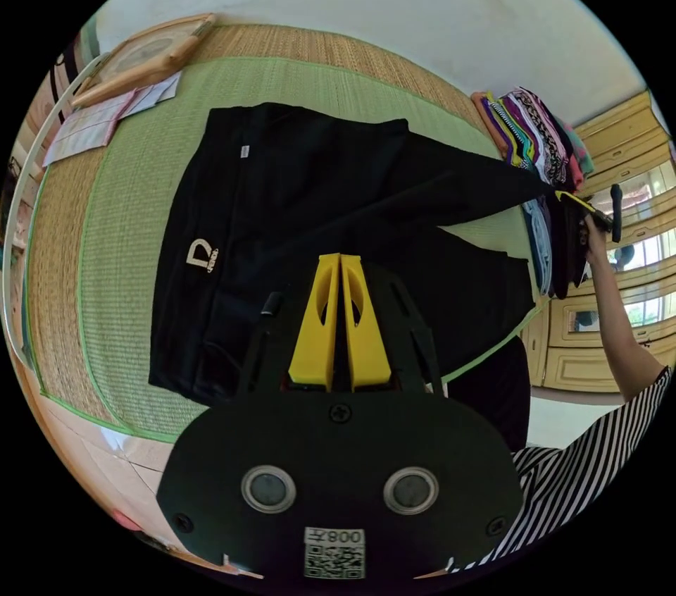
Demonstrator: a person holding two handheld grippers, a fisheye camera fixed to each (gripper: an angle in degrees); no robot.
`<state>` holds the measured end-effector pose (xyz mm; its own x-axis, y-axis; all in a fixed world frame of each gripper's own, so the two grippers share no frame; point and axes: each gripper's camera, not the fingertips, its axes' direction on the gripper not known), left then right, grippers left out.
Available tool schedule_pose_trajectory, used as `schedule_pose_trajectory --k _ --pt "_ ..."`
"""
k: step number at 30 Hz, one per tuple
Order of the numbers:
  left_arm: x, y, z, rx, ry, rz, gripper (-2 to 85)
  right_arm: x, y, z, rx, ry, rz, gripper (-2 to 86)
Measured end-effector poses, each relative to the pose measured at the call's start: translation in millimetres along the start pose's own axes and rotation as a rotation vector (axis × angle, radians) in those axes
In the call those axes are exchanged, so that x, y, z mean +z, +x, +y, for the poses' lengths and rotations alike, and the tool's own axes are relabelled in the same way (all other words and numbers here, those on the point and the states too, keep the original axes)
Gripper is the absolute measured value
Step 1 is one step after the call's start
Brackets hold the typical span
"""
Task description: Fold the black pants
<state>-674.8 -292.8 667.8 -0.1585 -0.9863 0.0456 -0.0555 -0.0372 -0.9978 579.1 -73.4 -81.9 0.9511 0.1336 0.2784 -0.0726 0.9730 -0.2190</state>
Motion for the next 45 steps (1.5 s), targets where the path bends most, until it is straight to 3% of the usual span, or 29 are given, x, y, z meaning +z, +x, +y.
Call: schedule_pose_trajectory --k 2,4,11,16,19,24,34,38,45 --pt "9.0 -5.1 -10.5 0.0 -0.021 0.004 0.1 48.0 21.2 11.2 0.092 -0.149 -0.043 -0.3" --pt "11.8 -11.4 -19.7 -0.004 -0.025 -0.01 0.1 65.8 32.1 20.7 0.153 -0.177 -0.091 -0.4" --pt "24.3 -48.8 -75.0 -0.067 -0.017 -0.121 0.1 80.5 -8.8 -4.8 0.079 -0.065 -0.3 -0.5" --pt "31.3 -78.3 -103.4 -0.102 -0.001 -0.149 0.0 113.8 -55.2 -42.7 -0.026 -0.085 -0.302 -0.4" --pt "23.3 -96.9 -118.0 -0.145 0.018 -0.26 0.0 140.0 -63.3 -56.8 -0.029 -0.119 -0.28 -0.4" --pt "19.1 -133.0 -126.1 -0.207 0.062 -0.166 0.0 156.5 -49.0 -67.0 -0.012 -0.083 -0.338 -0.3" --pt "-11.9 -157.6 -25.2 -0.153 0.068 -0.134 0.0 148.0 -17.9 -56.9 -0.037 0.046 -0.425 0.1" --pt "-8.8 -183.0 29.2 -0.199 0.011 -0.196 0.0 131.1 -63.7 -20.2 -0.216 0.05 -0.629 0.1" --pt "-4.2 -211.5 56.8 -0.187 -0.039 -0.216 0.0 147.6 -158.7 43.6 -0.462 -0.135 -0.751 0.1"
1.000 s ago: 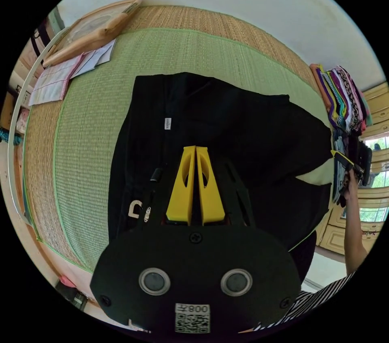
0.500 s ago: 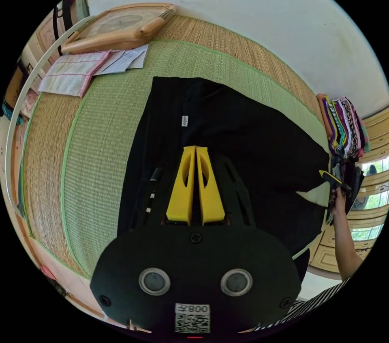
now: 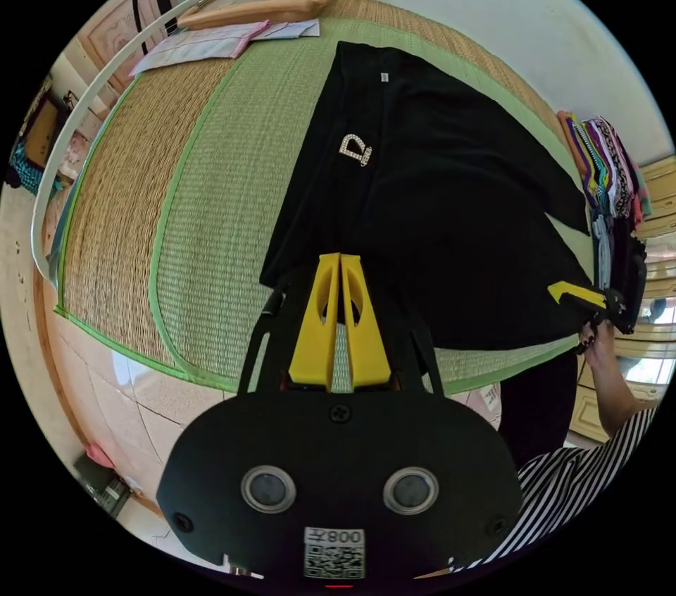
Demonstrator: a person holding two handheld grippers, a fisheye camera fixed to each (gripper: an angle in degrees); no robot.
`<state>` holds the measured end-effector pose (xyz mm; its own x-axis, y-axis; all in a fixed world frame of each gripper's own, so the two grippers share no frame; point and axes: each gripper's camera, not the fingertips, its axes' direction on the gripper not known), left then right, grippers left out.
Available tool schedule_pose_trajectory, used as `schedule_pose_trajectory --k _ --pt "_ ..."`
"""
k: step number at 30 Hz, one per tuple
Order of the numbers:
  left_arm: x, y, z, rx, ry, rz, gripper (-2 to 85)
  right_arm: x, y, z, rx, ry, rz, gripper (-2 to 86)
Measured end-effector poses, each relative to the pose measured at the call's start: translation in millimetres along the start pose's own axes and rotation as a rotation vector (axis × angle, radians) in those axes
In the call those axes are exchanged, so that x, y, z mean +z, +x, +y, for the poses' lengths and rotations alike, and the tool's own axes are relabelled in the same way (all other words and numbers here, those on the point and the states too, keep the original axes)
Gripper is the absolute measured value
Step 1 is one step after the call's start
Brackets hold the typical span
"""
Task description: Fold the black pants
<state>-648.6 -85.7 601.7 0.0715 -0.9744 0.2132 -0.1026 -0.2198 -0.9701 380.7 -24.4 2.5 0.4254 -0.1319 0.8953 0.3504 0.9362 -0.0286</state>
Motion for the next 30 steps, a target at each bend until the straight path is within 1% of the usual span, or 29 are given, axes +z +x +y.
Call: schedule_pose_trajectory --k 1,4,7,10,13,18,23,27,30 --pt "2.8 -5.8 4.5 0.001 -0.008 0.005 0.0 13.1 -6.0 4.3 -0.016 -0.041 -0.005 0.1" --pt "10.1 -22.0 16.8 -0.004 -0.028 0.019 -0.1 18.9 -13.7 17.3 -0.041 -0.029 0.045 0.1" --pt "18.3 -37.7 25.4 -0.007 -0.028 0.031 -0.1 16.8 -7.4 22.6 -0.043 -0.061 0.022 0.1" --pt "20.1 -45.7 24.5 -0.015 0.019 0.027 0.0 12.7 -1.7 27.5 -0.048 -0.071 0.037 0.1" --pt "24.7 -44.3 11.5 0.02 0.069 0.065 0.0 13.8 3.2 34.3 -0.039 -0.082 0.032 0.1" --pt "50.6 -20.3 -26.4 0.148 0.098 0.153 0.0 10.8 7.4 44.7 -0.036 -0.075 0.027 0.1" --pt "97.2 30.1 -84.7 0.309 0.09 0.263 0.0 1.1 19.1 49.6 -0.002 -0.063 -0.013 0.1" --pt "139.2 60.4 -120.2 0.381 0.045 0.257 0.0 -17.0 28.0 55.2 0.032 -0.009 -0.007 0.1" --pt "183.8 69.5 -133.9 0.431 -0.06 0.163 0.1 -29.6 40.8 62.9 0.082 0.02 0.004 0.1"
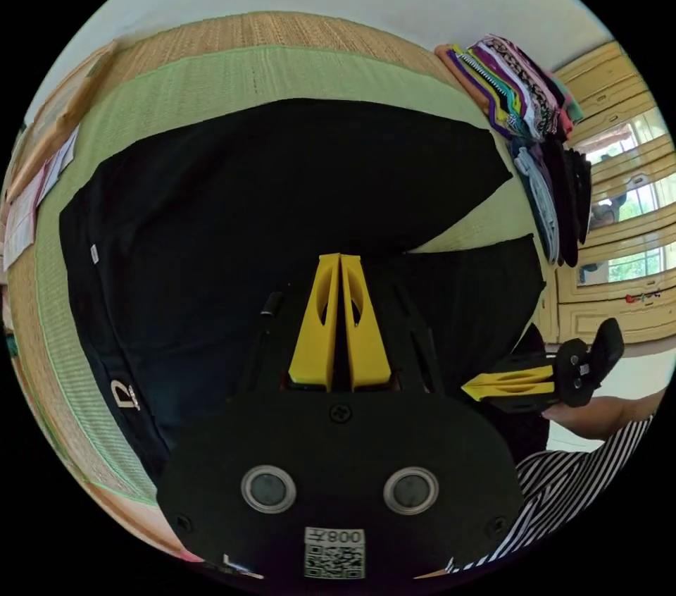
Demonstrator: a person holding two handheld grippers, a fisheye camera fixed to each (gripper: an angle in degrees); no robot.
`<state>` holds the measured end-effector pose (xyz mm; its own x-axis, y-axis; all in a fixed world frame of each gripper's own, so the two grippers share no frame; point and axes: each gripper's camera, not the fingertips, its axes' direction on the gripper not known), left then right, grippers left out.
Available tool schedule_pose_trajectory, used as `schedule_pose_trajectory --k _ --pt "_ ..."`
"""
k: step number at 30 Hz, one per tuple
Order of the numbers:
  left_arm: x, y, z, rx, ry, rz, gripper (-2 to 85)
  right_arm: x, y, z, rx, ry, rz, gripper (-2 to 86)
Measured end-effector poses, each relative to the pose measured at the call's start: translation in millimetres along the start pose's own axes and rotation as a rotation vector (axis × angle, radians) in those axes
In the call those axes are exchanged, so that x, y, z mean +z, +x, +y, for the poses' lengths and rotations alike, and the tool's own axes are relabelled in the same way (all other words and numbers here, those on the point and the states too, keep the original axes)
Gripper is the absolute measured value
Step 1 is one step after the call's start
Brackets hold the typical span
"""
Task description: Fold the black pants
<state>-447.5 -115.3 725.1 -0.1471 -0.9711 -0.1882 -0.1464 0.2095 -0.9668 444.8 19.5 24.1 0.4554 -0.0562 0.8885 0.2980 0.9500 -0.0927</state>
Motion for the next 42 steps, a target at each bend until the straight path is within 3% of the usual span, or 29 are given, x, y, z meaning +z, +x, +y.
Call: schedule_pose_trajectory --k 9,14,17,20,25,29,31,35,42 --pt "37.1 -62.5 30.2 -0.003 0.078 0.022 0.1 -4.3 18.0 18.1 0.07 0.006 -0.055 0.1" --pt "47.0 -155.2 26.6 -0.198 0.131 -0.104 0.0 -21.5 11.4 19.7 0.063 0.032 -0.031 0.1" --pt "82.3 -208.9 27.4 -0.303 0.028 -0.168 0.0 -22.4 11.3 20.4 0.084 0.021 -0.023 0.1" --pt "95.7 -238.6 37.8 -0.339 0.086 -0.079 0.0 -24.2 6.3 21.6 0.098 0.024 -0.051 0.1" --pt "121.8 -236.5 58.5 -0.201 0.174 0.0 0.1 -41.7 -5.1 31.6 0.116 0.083 -0.059 0.1" --pt "185.6 -249.1 61.9 -0.15 0.011 0.051 0.3 -53.1 4.2 49.5 0.205 0.111 -0.061 0.2" --pt "193.0 -256.3 64.9 -0.166 0.055 0.044 0.3 -62.2 8.5 60.0 0.245 0.138 -0.061 0.2" --pt "210.4 -249.0 59.8 -0.066 0.143 0.115 0.7 -92.9 19.2 90.2 0.346 0.241 -0.002 0.4" --pt "289.8 -208.3 7.8 0.15 0.099 0.281 5.6 -151.8 64.3 117.6 0.489 0.393 0.155 2.6"
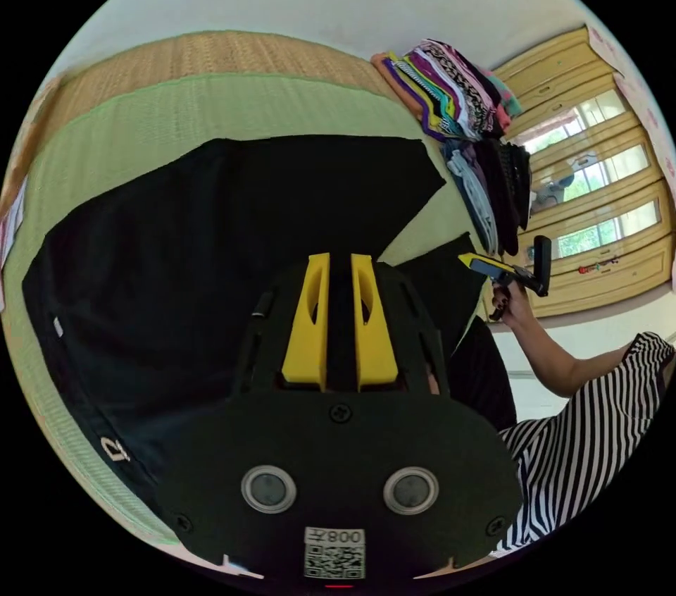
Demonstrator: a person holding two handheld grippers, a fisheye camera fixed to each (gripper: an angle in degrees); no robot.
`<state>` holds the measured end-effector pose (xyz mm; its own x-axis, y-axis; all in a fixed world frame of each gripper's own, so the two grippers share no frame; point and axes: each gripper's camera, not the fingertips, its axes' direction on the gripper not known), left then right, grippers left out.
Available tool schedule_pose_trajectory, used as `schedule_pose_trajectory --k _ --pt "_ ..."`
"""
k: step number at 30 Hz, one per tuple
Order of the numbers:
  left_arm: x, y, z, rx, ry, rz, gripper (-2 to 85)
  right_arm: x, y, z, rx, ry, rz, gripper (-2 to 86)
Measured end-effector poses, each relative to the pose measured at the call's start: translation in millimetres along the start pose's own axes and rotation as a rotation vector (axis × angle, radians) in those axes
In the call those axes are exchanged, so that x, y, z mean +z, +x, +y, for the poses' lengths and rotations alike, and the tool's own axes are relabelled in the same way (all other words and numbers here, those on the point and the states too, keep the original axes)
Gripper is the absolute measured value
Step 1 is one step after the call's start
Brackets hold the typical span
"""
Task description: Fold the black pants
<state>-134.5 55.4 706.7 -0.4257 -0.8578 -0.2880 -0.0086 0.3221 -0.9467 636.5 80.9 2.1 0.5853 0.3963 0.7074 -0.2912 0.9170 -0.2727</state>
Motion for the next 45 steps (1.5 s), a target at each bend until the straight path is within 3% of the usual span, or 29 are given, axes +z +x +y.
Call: schedule_pose_trajectory --k 9,20,28,34,39,45 --pt "162.6 27.6 -101.1 0.215 -0.103 0.014 8.1 -24.1 37.9 -77.1 -0.018 0.085 0.195 7.8" --pt "320.2 25.3 -161.6 0.303 -0.178 -0.218 7.5 -12.1 44.9 -84.3 -0.042 0.071 0.229 7.1" --pt "361.9 24.7 -132.1 0.405 -0.177 -0.335 1.1 -24.9 29.2 -64.6 -0.084 0.067 0.239 2.4" --pt "352.5 35.6 -104.7 0.451 -0.075 -0.263 0.6 -85.6 18.5 -40.4 -0.106 0.192 0.184 1.0" --pt "377.7 26.3 -97.2 0.391 -0.143 -0.276 1.7 -85.5 35.7 -29.5 -0.039 0.144 0.214 0.6" --pt "369.1 39.5 -44.6 0.438 -0.189 -0.006 5.7 -100.0 58.8 17.9 0.05 0.11 0.166 2.6"
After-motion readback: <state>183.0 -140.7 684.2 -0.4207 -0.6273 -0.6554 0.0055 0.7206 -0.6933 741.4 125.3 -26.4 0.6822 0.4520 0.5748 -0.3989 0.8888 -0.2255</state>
